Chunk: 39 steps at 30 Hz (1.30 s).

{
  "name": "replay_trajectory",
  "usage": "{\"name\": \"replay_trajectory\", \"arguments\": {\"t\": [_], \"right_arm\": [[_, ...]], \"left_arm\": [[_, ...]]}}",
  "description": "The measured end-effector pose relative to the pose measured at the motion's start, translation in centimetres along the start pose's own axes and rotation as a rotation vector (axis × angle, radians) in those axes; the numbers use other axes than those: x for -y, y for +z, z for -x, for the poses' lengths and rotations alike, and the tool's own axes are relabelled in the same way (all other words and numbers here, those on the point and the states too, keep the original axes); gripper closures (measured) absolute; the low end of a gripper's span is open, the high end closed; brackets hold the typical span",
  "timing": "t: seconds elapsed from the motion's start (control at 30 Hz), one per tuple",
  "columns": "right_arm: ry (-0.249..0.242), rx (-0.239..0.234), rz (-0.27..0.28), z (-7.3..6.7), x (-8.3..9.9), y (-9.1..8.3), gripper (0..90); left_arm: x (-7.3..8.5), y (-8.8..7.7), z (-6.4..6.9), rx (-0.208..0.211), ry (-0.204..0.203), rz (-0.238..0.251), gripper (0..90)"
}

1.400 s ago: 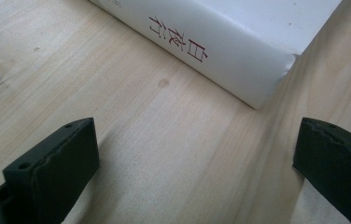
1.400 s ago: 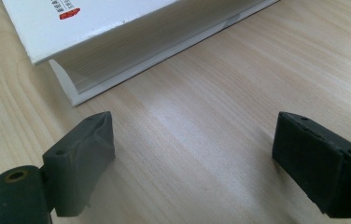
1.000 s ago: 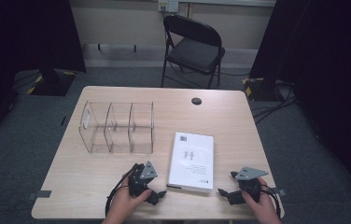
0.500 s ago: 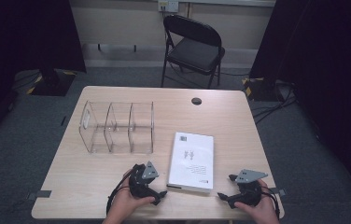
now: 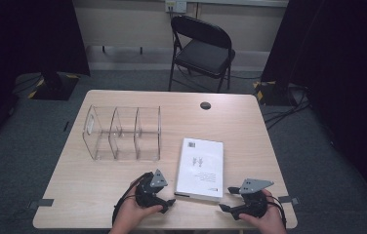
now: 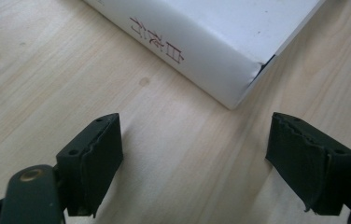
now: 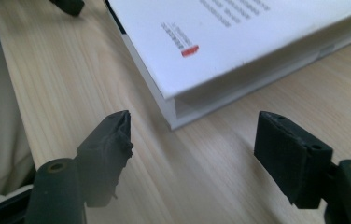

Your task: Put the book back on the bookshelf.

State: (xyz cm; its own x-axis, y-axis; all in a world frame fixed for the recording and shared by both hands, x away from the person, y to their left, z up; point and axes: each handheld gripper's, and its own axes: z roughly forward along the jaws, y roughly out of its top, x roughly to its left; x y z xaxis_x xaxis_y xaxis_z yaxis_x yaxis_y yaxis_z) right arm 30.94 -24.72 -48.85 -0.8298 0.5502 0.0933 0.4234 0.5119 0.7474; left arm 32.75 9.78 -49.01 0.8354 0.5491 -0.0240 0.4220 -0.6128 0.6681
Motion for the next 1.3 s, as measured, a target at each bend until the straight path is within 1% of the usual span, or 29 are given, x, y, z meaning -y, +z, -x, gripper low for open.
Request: {"name": "replay_trajectory", "arguments": {"t": [0.03, 0.07, 0.1, 0.13, 0.17, 0.2, 0.23, 0.27, 0.33, 0.37, 0.4, 0.43, 0.47, 0.53, 0.57, 0.6, 0.63, 0.67, 0.73, 0.77, 0.8, 0.83, 0.9, 1.0, 1.03, 1.07, 1.13, 1.23, 1.3], "right_arm": [[0.02, -0.011, 0.01, 0.0, -0.2, 0.1, 32.7], [0.034, -0.009, 0.01, -0.1, -0.3, 0.2, 33.9], [0.036, -0.01, 0.002, -0.1, -0.4, 0.3, 36.0], [0.036, -0.01, 0.002, -0.1, -0.4, 0.3, 36.0], [0.027, 0.005, -0.016, -0.3, -0.5, 0.6, 41.9], [0.022, -0.006, -0.018, -0.3, -0.5, 0.8, 43.1], [0.022, -0.006, -0.018, -0.3, -0.5, 0.8, 43.1], [0.023, -0.008, -0.023, -0.4, -0.5, 0.9, 45.0], [0.006, -0.007, -0.034, -0.6, -0.7, 1.2, 48.7], [0.007, 0.007, -0.034, -0.9, -0.8, 1.3, 51.8], [0.008, 0.013, -0.033, -0.9, -0.9, 1.3, 53.6], [0.017, 0.027, -0.024, -0.9, -0.9, 1.3, 53.7], [0.017, 0.027, -0.024, -0.9, -0.9, 1.3, 53.7], [0.06, 0.007, 0.006, -0.9, -0.7, 1.5, 57.0], [0.049, 0.022, 0.005, -1.0, -0.7, 1.5, 57.7], [0.049, 0.028, 0.003, -1.1, -0.7, 1.5, 58.2], [0.049, 0.028, 0.003, -1.1, -0.7, 1.5, 58.2], [0.055, 0.046, 0.007, -1.2, -0.6, 1.6, 59.1], [0.049, 0.058, -0.002, -1.3, -0.6, 1.7, 60.6], [0.049, 0.06, -0.002, -1.3, -0.7, 1.7, 61.3], [0.049, 0.06, -0.002, -1.3, -0.7, 1.7, 61.3], [0.045, 0.071, -0.005, -1.2, -0.7, 1.7, 64.3], [0.049, 0.07, -0.004, -1.2, -0.7, 1.7, 64.5], [0.031, 0.085, -0.012, -1.4, -0.8, 1.7, 64.9], [0.027, 0.085, -0.013, -1.5, -0.8, 1.7, 65.1], [0.029, 0.084, -0.013, -1.4, -0.9, 1.6, 65.5], [0.026, 0.082, -0.011, -1.5, -0.9, 1.6, 66.0], [0.03, 0.08, -0.014, -1.5, -0.9, 1.5, 66.2], [0.02, 0.092, -0.008, -1.6, -1.0, 1.5, 66.3]], "left_arm": [[-0.1, 0.1, 0.2, 0.0, 0.005, 0.004, 20.9], [-0.4, 0.0, 0.4, 0.006, 0.016, 0.002, 22.3], [-0.5, 0.0, 0.5, 0.001, 0.015, 0.005, 23.0], [-0.5, 0.0, 0.5, 0.001, 0.015, 0.005, 23.5], [-0.7, 0.2, 0.7, 0.009, 0.013, 0.013, 23.6], [-0.7, 0.1, 0.8, 0.002, 0.025, -0.001, 23.7], [-0.7, 0.1, 0.8, 0.002, 0.025, -0.001, 24.3], [-0.8, 0.2, 0.8, 0.004, 0.038, 0.0, 24.3], [-1.0, 0.3, 1.0, -0.005, 0.036, -0.004, 26.0], [-1.1, 0.5, 1.1, -0.001, 0.015, 0.003, 26.0], [-1.1, 0.5, 1.1, -0.001, 0.015, 0.003, 26.0], [-1.3, 0.6, 1.2, -0.006, 0.016, -0.006, 26.0], [-1.3, 0.6, 1.2, -0.006, 0.016, -0.006, 26.0], [-1.4, 0.8, 1.4, -0.009, 0.024, -0.002, 26.2], [-1.4, 0.9, 1.4, -0.011, 0.041, -0.013, 26.4], [-1.4, 0.9, 1.4, -0.011, 0.041, -0.018, 26.8], [-1.4, 1.0, 1.5, -0.003, 0.028, -0.004, 26.8], [-1.5, 1.2, 1.5, 0.001, 0.03, -0.002, 26.9], [-1.5, 1.2, 1.5, 0.003, 0.033, 0.004, 27.5], [-1.6, 1.2, 1.5, 0.0, 0.053, -0.003, 28.2], [-1.6, 1.2, 1.5, 0.0, 0.053, -0.003, 29.8], [-1.7, 1.2, 1.5, 0.012, 0.049, -0.004, 32.2], [-1.7, 1.3, 1.4, 0.021, 0.053, 0.003, 33.5], [-1.8, 1.3, 1.5, 0.026, 0.054, 0.003, 35.9], [-1.8, 1.2, 1.4, 0.025, 0.065, -0.006, 35.9], [-1.8, 1.3, 1.5, 0.025, 0.055, 0.003, 35.9], [-1.8, 1.2, 1.3, 0.028, 0.071, -0.013, 36.0], [-1.8, 1.2, 1.3, 0.027, 0.072, -0.013, 36.1], [-1.8, 1.3, 1.5, 0.026, 0.058, -0.003, 36.1]]}}
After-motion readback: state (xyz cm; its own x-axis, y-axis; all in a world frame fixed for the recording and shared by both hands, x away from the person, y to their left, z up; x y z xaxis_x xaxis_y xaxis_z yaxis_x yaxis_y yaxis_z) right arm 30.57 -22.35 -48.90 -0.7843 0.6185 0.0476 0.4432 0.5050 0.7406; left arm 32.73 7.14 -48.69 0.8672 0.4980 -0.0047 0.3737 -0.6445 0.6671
